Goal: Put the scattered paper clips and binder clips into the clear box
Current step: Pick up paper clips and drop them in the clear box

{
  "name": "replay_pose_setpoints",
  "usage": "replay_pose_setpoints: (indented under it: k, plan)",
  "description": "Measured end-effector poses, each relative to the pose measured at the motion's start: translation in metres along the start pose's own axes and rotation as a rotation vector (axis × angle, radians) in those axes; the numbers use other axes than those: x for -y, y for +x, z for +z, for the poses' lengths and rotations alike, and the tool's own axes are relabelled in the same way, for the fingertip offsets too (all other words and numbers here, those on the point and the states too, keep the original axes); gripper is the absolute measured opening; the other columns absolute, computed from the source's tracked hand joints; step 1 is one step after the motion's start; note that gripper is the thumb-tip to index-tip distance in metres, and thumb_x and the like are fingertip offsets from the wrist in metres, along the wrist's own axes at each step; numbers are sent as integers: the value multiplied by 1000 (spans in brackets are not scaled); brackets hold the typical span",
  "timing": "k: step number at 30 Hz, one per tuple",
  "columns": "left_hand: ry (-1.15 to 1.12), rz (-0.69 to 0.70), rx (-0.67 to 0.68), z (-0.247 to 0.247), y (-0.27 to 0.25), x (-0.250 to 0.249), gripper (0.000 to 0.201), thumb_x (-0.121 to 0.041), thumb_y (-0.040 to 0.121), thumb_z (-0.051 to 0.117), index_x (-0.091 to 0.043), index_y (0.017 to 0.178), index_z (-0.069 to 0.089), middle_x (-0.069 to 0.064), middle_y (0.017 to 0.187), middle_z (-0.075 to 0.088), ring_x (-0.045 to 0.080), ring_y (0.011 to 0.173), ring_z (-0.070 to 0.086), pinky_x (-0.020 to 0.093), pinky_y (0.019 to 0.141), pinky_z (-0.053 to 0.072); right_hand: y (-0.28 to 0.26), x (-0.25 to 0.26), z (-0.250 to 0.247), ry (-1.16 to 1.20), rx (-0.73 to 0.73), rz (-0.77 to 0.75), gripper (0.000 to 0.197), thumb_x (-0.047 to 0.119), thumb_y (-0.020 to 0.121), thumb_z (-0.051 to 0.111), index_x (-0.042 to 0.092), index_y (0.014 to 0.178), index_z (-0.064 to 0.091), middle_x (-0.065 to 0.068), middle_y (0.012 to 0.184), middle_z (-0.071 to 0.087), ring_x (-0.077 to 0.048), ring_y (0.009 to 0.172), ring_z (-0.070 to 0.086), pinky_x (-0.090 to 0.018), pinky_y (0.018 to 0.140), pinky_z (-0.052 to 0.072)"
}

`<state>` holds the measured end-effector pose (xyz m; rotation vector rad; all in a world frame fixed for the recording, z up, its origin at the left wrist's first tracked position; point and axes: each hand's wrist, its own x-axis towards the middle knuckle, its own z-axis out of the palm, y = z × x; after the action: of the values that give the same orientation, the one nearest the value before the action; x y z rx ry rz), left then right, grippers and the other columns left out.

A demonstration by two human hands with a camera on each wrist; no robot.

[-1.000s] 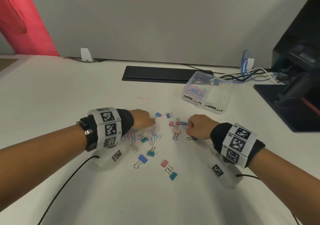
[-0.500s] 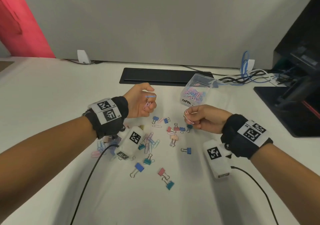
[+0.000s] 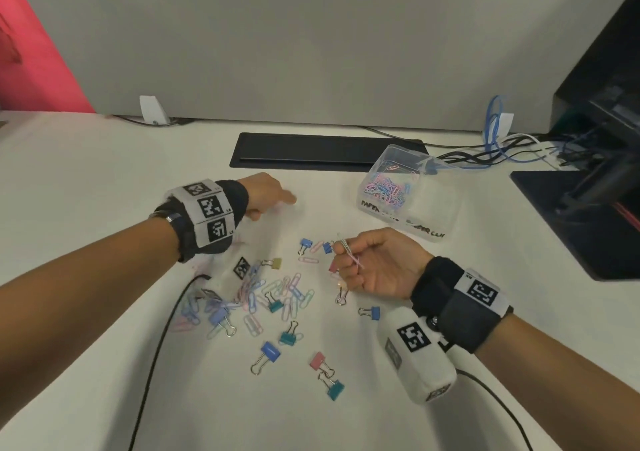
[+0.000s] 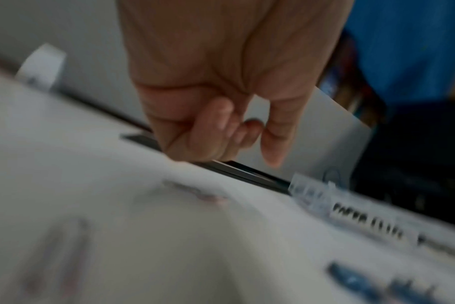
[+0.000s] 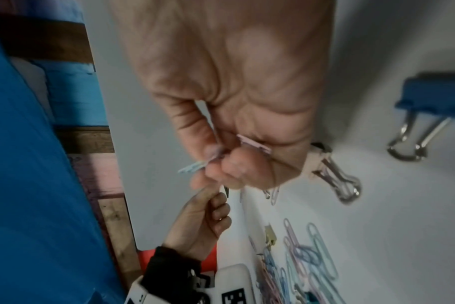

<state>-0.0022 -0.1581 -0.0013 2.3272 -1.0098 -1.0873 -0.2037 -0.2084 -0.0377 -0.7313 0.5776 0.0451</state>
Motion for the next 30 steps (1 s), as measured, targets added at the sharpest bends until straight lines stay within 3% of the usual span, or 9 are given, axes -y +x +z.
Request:
replay_pose_setpoints:
  k: [2, 4, 9, 13, 19, 21, 23, 26, 30]
  plan:
    - [376, 26, -67, 0, -2, 1, 31, -29, 92, 54, -5, 112, 54, 12, 114, 54, 24, 84, 55, 35, 78, 49, 1, 1, -2, 4, -9, 30, 24, 12, 70, 40, 9, 57, 60, -2, 54, 51, -11, 43, 45, -18, 44, 37]
    - [513, 0, -80, 0, -2, 4, 48, -29, 91, 56, -3, 130, 45, 12, 137, 46, 29, 120, 48, 34, 101, 38, 0, 4, -3, 3, -18, 43, 25, 15, 69, 39, 9, 56, 59, -3, 54, 53, -12, 44, 48, -19, 44, 39]
    - [612, 10, -57, 4, 4, 9, 51, -29, 93, 52, -2, 135, 38, 14, 140, 44, 29, 128, 43, 33, 104, 35, -8, 19, -3, -100, -108, -4, 26, 21, 69, 41, 7, 60, 61, -5, 55, 55, -14, 47, 47, -19, 44, 42]
    - [684, 54, -38, 10, 8, 9, 42, -25, 95, 46, 2, 126, 50, 16, 133, 54, 30, 123, 50, 32, 99, 40, -14, 29, -7, -213, -227, -73, 42, 26, 89, 38, 8, 61, 64, -3, 56, 56, -11, 44, 49, -20, 44, 41]
    - [535, 2, -29, 11, 1, 8, 44, -24, 100, 29, 6, 121, 53, 23, 123, 55, 34, 112, 54, 34, 91, 43, -24, 36, -8, -620, -479, -147, 34, 4, 97, 29, 11, 83, 59, -2, 65, 46, -10, 50, 34, -17, 42, 31]
    - [245, 0, -3, 9, 1, 7, 34, -20, 99, 28, 0, 89, 55, 17, 91, 54, 26, 72, 53, 29, 64, 43, -25, 34, -4, -872, -550, -108, 32, 3, 96, 31, 12, 81, 58, 0, 64, 40, -10, 52, 29, -17, 44, 26]
    - [-207, -27, 81, 9, 0, 6, 32, -10, 92, 29, -6, 61, 38, 10, 68, 43, 18, 50, 38, 21, 48, 31, -24, 26, 0, -1142, -576, -72, 19, 14, 95, 44, 11, 82, 58, 5, 66, 43, -7, 57, 34, -19, 53, 30]
    - [-646, -58, 206, 10, -3, 7, 27, -9, 86, 33, -13, 60, 33, 7, 58, 47, 14, 36, 43, 11, 38, 37, -17, 12, 1, -1450, -531, -119, 18, 30, 84, 63, 15, 74, 59, 12, 67, 45, -1, 62, 39, -16, 56, 29]
    - [-718, -13, 311, 17, -7, 2, 27, -4, 85, 36, -14, 60, 36, 3, 55, 49, 8, 30, 44, 9, 33, 38, -6, 1, 8, -1568, -569, -121, 16, 27, 80, 68, 13, 85, 68, 14, 70, 48, -9, 71, 47, -16, 55, 32]
